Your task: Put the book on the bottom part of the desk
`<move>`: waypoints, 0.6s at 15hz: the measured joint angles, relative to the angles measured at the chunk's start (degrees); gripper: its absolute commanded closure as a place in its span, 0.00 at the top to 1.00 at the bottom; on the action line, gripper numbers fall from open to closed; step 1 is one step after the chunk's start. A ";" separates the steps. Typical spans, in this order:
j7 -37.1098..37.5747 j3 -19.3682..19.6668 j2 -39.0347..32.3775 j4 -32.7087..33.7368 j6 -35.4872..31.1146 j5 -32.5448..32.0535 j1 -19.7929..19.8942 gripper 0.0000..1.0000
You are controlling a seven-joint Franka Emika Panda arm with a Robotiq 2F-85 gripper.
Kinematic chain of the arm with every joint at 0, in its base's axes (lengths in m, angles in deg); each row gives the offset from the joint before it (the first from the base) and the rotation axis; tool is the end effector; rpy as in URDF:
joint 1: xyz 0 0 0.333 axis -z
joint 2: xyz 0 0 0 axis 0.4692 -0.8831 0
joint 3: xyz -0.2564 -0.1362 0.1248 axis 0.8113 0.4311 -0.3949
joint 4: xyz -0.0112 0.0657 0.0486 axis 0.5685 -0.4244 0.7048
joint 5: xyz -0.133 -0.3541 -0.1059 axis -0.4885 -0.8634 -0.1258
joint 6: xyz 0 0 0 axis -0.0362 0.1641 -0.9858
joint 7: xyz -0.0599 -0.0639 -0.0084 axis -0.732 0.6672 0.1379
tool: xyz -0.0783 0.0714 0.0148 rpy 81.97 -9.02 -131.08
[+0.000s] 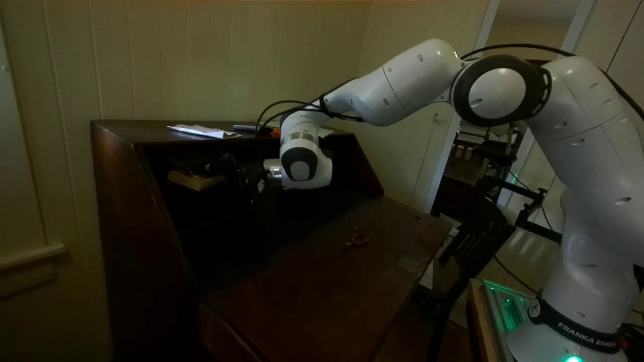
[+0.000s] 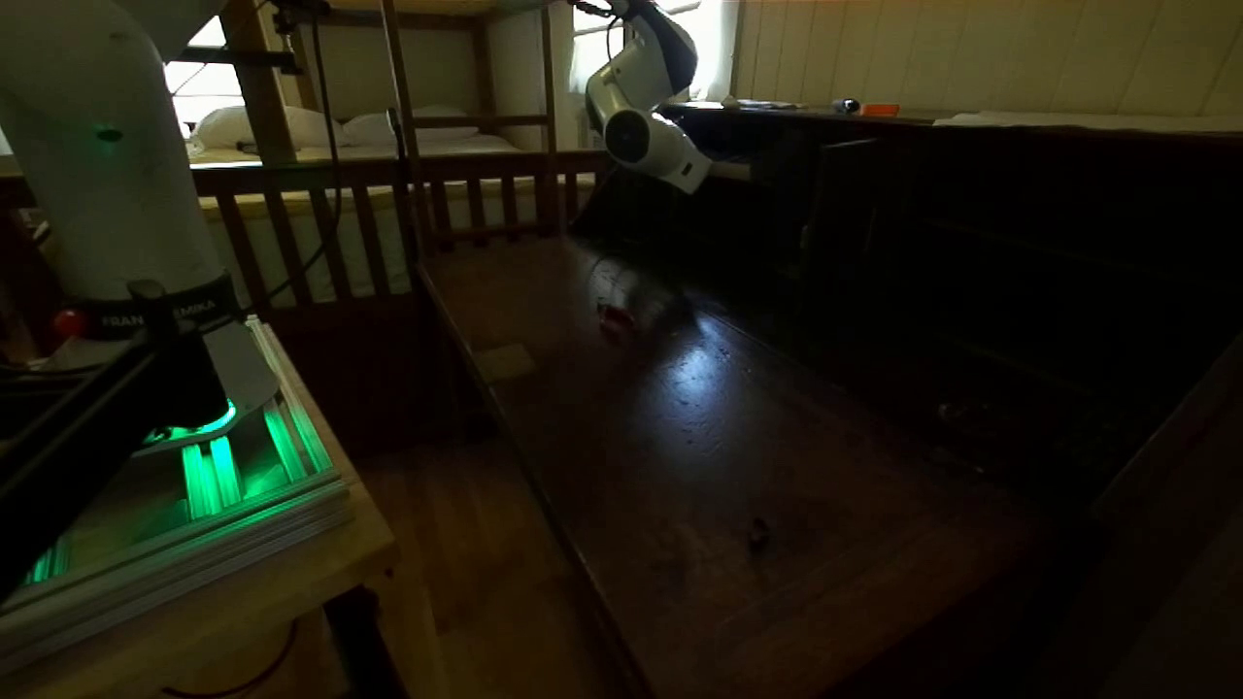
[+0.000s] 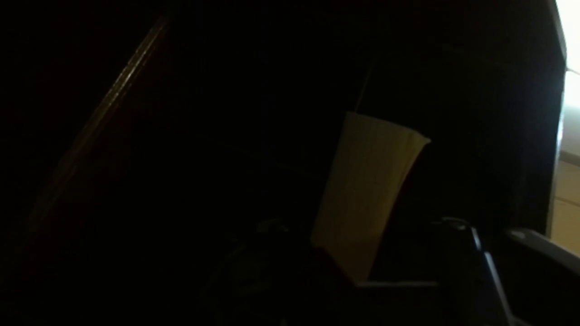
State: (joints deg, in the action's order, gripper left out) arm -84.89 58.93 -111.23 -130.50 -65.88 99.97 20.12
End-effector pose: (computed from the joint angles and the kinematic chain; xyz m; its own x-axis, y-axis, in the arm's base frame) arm 0.7278 0.0050 0.2234 0.4579 -0.8428 0.2830 -0.0612 -0.3474 -0.9357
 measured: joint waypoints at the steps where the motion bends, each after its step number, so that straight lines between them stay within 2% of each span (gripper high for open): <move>1: 0.00 -0.06 -0.10 0.17 0.08 0.12 0.07 0.25; 3: -0.01 -0.17 -0.09 0.21 0.61 0.40 0.16 0.10; 4: -0.01 -0.23 -0.08 0.21 1.05 0.65 0.20 0.06; 9: -0.16 -1.74 2.44 -3.40 4.41 3.14 0.24 0.08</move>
State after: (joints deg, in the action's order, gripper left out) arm -85.05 57.18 -108.79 -133.89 -61.48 103.11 20.36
